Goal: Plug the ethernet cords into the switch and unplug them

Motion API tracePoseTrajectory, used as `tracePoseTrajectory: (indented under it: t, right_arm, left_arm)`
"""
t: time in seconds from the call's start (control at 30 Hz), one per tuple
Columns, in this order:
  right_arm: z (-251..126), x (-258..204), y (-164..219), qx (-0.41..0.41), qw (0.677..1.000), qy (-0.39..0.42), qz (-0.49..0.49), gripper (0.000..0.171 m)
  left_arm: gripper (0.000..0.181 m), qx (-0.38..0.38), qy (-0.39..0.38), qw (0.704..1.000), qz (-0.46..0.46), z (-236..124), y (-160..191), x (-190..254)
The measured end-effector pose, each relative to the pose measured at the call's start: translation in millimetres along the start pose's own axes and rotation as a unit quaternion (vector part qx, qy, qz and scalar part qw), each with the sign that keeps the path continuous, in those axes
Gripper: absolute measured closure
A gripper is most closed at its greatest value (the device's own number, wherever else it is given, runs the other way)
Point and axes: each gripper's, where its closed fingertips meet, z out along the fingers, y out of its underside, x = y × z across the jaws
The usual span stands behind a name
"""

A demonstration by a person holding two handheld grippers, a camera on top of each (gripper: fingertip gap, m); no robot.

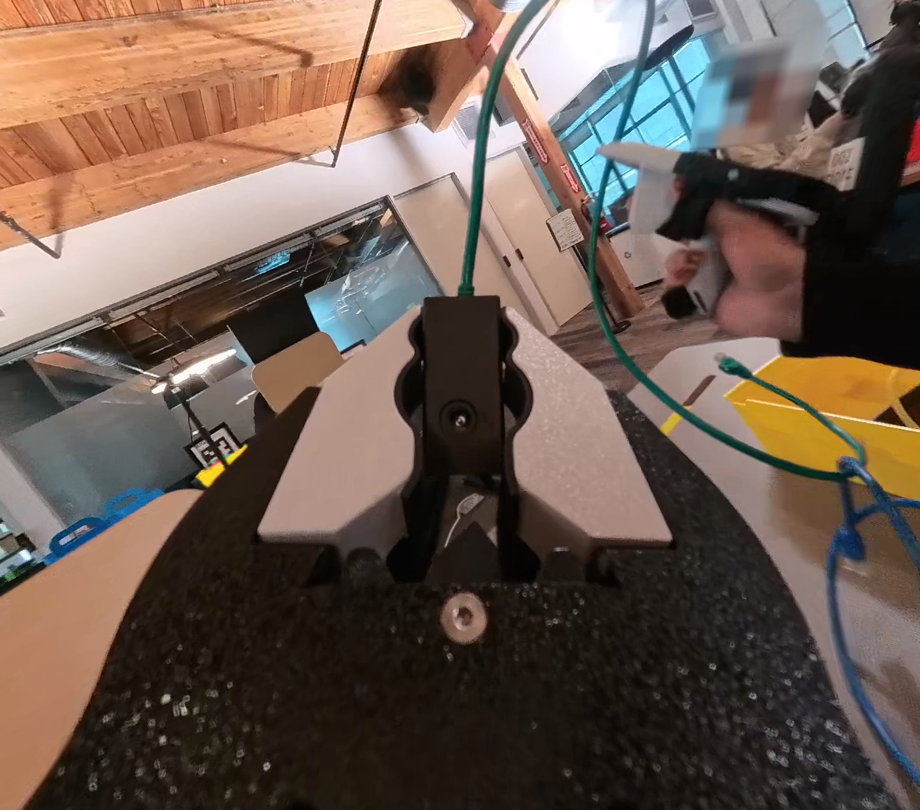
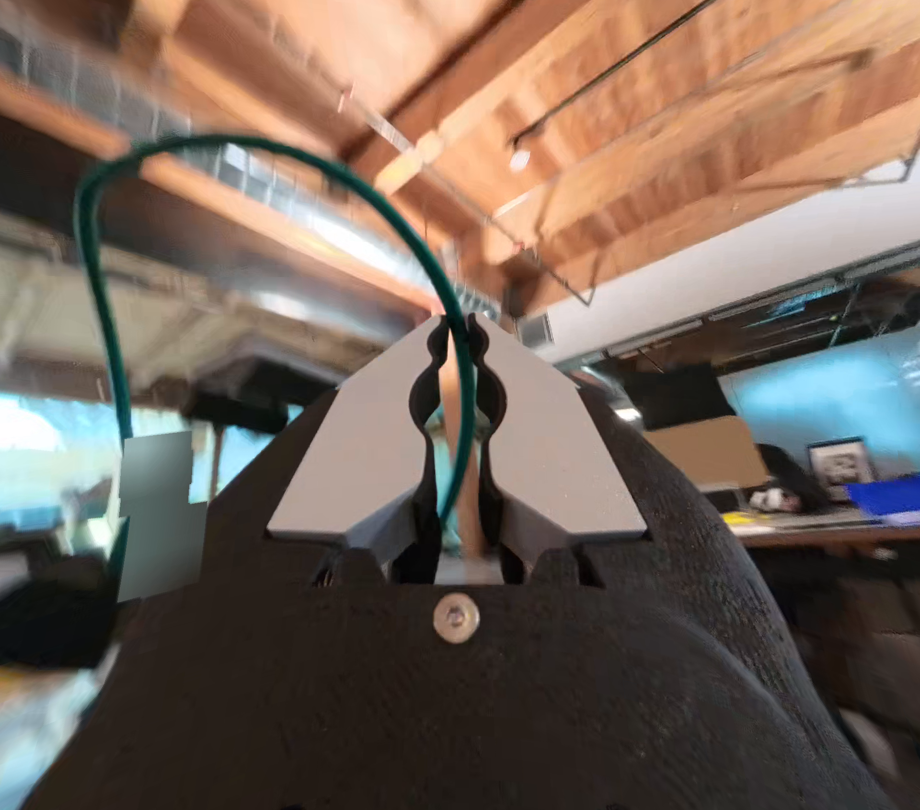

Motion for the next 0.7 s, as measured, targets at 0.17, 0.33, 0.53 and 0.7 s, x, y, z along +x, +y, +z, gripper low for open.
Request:
tracePoseTrajectory:
  t: [0.17,0.33,0.53,0.7]
  right_arm:
    - [-3.4,43.1,8.5,0.017,0.983,0.089,0.159,0.163]
    - [-7.7,24.9,70.7,-0.155,0.978,0.05,0.133,0.166]
    - [-27.6,0.6,123.6,-0.276,0.935,-0.007,0.223,0.167]
    - [-40.0,-13.2,140.2,-0.315,0.925,-0.025,0.209,0.167]
  left_arm:
    - [0.157,-0.019,0.023,1.0,-0.005,1.7,19.3,23.0]
    - [0.158,-0.086,0.064,0.993,-0.042,2.2,58.2,52.2]
    - [0.158,-0.159,0.121,0.967,-0.161,-3.2,131.6,109.8]
    - [0.154,-0.137,0.189,0.94,-0.25,-5.5,150.7,159.8]
